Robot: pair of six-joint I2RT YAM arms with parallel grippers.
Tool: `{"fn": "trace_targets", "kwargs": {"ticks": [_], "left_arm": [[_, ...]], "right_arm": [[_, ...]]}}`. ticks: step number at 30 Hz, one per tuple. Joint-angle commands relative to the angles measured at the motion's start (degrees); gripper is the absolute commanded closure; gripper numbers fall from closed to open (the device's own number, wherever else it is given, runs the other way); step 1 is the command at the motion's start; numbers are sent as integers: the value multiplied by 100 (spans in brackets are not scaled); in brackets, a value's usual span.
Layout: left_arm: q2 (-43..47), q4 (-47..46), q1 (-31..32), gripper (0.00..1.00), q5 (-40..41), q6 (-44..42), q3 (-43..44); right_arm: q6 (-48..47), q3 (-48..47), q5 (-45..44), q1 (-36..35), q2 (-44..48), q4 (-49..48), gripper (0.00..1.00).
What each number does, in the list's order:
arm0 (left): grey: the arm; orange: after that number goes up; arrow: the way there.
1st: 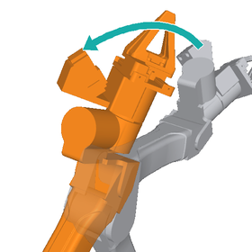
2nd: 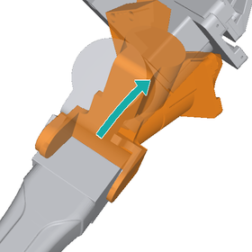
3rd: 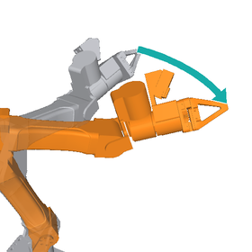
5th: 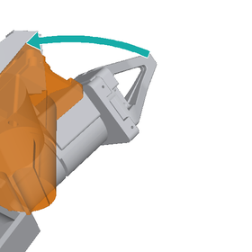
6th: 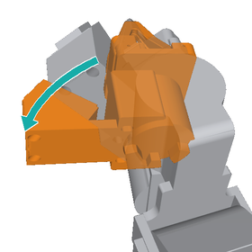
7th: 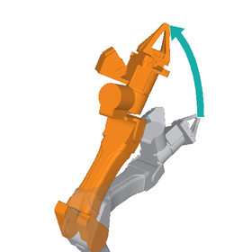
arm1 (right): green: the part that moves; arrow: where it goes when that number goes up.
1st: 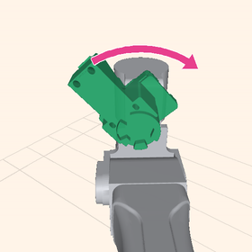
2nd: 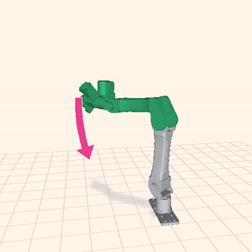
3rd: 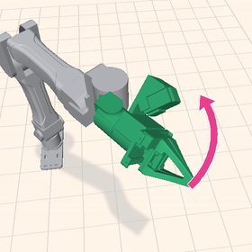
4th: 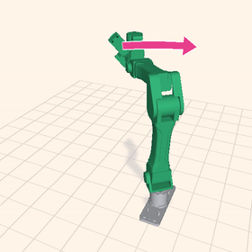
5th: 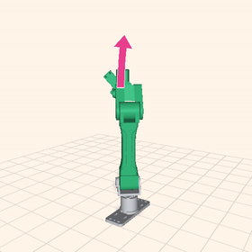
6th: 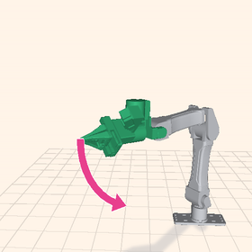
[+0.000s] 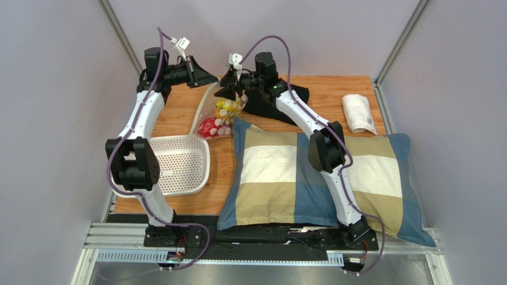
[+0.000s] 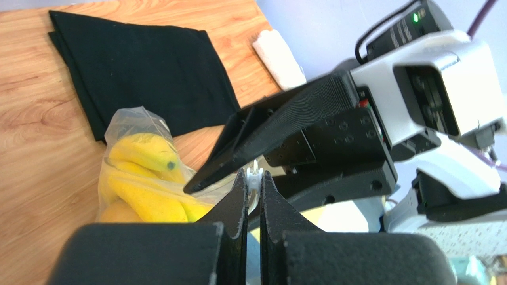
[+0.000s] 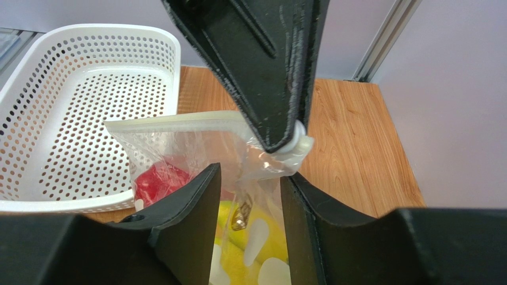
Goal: Open the zip-top bag and remove the fake food
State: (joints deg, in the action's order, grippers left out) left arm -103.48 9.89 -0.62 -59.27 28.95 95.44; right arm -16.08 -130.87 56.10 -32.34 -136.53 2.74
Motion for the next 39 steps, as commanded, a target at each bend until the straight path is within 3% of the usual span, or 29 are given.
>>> {"fn": "trace_targets", "kwargs": {"ticks": [1,4,7,8,14,17,21,29,34,37,38,39], "left_arm": [[425,-269,45,100,-401,-495,-60],[443,-14,36,100,-402,-706,-43],[478,188,36,100,-349,-855,-43],[487,328,36,100,-314,-986,-25],[583,1101,36,100,379,-1585,-7],[697,1059,45,100,723,-1734,-252],[916,928,45,100,1013,-1823,-578],[1471,891,-78,100,1874,-1700,-1291],[1559,891,-166,100,1682,-1550,-1292],[1463,726,-175,100,1366,-1410,-1108],[1341,690,-175,100,1156,-1375,-1019],[1270,672,-184,100,1093,-1340,-914]], "right_arm": [[192,-316,7,52,171,-441,56],[166,-334,-116,61,197,-459,62],[166,-378,-152,87,197,-441,94],[192,-369,-152,105,206,-441,100],[990,-352,-152,201,241,-827,100],[1859,-439,15,289,153,-1381,100],[2327,-457,68,307,48,-1504,100],[3506,237,130,421,65,-2682,100],[3663,150,191,404,13,-2682,100],[4478,9,480,377,-102,-3304,100],[4525,87,516,334,-6,-3541,93],[4439,314,525,307,82,-3466,78]]}}
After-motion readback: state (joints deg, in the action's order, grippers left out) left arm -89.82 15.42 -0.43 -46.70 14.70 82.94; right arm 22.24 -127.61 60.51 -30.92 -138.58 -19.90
